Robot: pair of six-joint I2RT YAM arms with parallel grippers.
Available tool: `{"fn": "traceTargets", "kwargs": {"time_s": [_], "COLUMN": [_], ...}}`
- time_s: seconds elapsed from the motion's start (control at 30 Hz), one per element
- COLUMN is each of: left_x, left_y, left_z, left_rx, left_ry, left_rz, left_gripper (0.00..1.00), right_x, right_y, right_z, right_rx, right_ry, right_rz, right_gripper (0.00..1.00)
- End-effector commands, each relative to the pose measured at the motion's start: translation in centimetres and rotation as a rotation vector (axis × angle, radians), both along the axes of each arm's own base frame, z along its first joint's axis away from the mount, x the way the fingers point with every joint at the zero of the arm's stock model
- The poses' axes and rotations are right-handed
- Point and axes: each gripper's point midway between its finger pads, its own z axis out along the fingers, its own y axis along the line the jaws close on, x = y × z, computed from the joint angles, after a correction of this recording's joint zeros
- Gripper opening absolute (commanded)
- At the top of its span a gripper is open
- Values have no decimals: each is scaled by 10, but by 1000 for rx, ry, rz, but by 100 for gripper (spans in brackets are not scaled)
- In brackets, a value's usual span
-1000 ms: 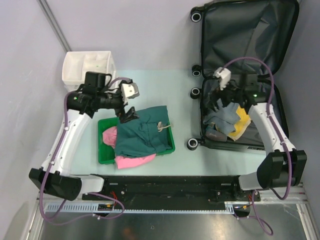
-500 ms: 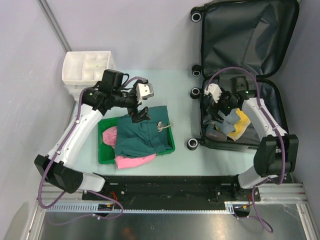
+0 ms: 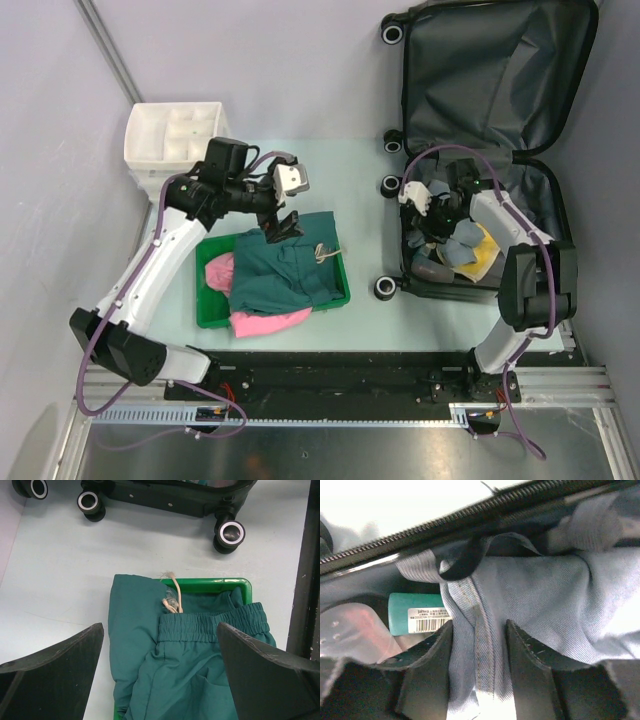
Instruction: Open, take out, and arrange the luggage
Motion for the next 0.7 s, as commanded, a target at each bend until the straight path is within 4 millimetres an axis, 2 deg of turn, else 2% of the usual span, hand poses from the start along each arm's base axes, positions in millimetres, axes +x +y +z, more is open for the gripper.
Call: {"fn": "traceTargets", "kwargs": {"time_s": [0.0,0.13,0.17,0.23,0.27,0.37,0.43,0.47,0.5,0.53,0.57,0.6,0.63,0.67], "left_x": [-2,0,1,3,5,10,16,16,20,25,23,30,36,31], "left_y": [-8,-10,-11,-13,-14,-18,-22,-28,-34,-40,-53,-64,-76,-94], "left_z": [5,4,4,7,6,10,17,20,18,28,30,24,36,36], "left_rx": [-34,-41,-41,-49,-49,-53,-54,-56,-50,-61,-61,-56,-81,-88], "left_ry": [11,20,24,24,28,19,-6,-15,-19,-52,-60,-54,-100,-117], "left_rz": [-10,-7,-4,1,2,6,2,-12,-26,-33,-51,-54,-64,-107], "left_gripper": [100,100,100,100,100,100,100,100,100,100,100,100,100,100], "right_x": [13,10,9,10,8,14,15,17,18,19,18,20,20,18], "right_y": [-14,-8,-7,-7,-5,-21,-25,-34,-34,-36,-40,-41,-42,-38], "right_z": [33,68,73,84,87,97,103,104,105,107,109,110,111,116], "right_rx": [60,173,204,254,277,335,390,408,450,472,512,543,569,619], "right_ry": [-91,-141,-137,-145,-132,-145,-134,-133,-117,-113,-103,-92,-82,-68], "right_rz": [-81,-116,-141,-162,-180,-247,-278,-310,-326,-337,-348,-363,-371,-359], "right_gripper": [44,29,21,15,14,16,17,17,17,15,14,12,10,8]}}
